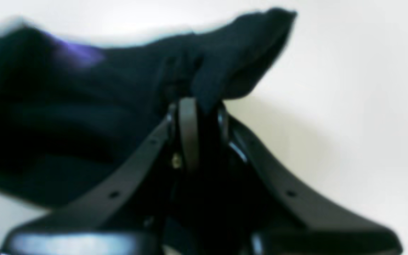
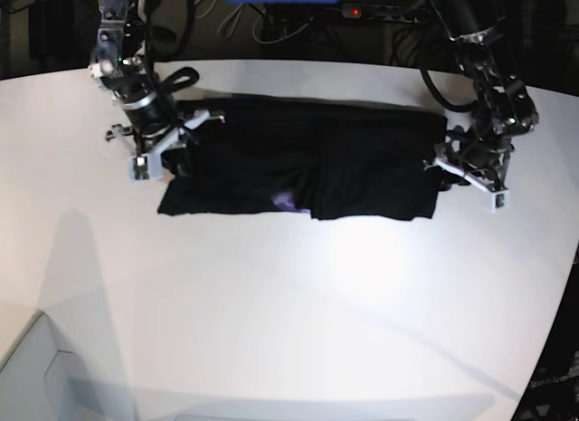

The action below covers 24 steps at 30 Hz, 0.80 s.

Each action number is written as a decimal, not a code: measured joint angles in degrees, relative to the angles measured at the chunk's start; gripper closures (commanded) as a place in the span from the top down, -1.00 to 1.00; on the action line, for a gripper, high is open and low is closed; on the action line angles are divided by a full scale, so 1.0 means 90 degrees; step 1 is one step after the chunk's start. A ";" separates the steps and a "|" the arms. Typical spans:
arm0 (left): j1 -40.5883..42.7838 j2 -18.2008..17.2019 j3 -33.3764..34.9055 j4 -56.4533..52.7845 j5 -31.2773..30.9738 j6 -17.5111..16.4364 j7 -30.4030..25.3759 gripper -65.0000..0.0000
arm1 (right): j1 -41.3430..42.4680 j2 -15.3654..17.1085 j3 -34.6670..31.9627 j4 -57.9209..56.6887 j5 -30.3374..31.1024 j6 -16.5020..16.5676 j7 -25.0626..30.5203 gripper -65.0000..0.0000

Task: Layout the t-shirt on the table in an organized manner, then fold the t-shirt properly
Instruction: 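Lift the strip end with the right gripper and fold it toward the left gripper, then lay the folded end onto the stack and release with the right gripper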

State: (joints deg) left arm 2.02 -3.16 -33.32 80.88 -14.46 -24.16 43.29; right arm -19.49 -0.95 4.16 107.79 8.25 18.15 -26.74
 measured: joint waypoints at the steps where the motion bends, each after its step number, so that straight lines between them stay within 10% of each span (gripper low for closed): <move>1: 0.0002 0.0000 0.0000 0.0000 0.0002 0.0002 0.0000 -0.20 | -0.0032 0.0000 -0.0153 0.0189 -0.0024 0.0000 -0.0002 -1.00; 15: 0.0002 -0.0005 0.0005 0.0005 0.0005 0.0019 0.0024 -0.20 | 0.0675 0.0000 -0.2752 0.0066 -0.0029 0.0005 -0.0002 -1.00; 24: 0.0002 -0.0002 0.0010 0.0041 0.0019 0.0022 0.0073 -0.20 | 0.1836 -0.0661 -0.3402 -0.1535 -0.0058 0.0002 -0.0017 -1.00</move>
State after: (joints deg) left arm 2.04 -3.18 -33.23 81.25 -14.28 -23.97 43.94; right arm -2.96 -6.90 -26.46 93.97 7.73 18.17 -26.89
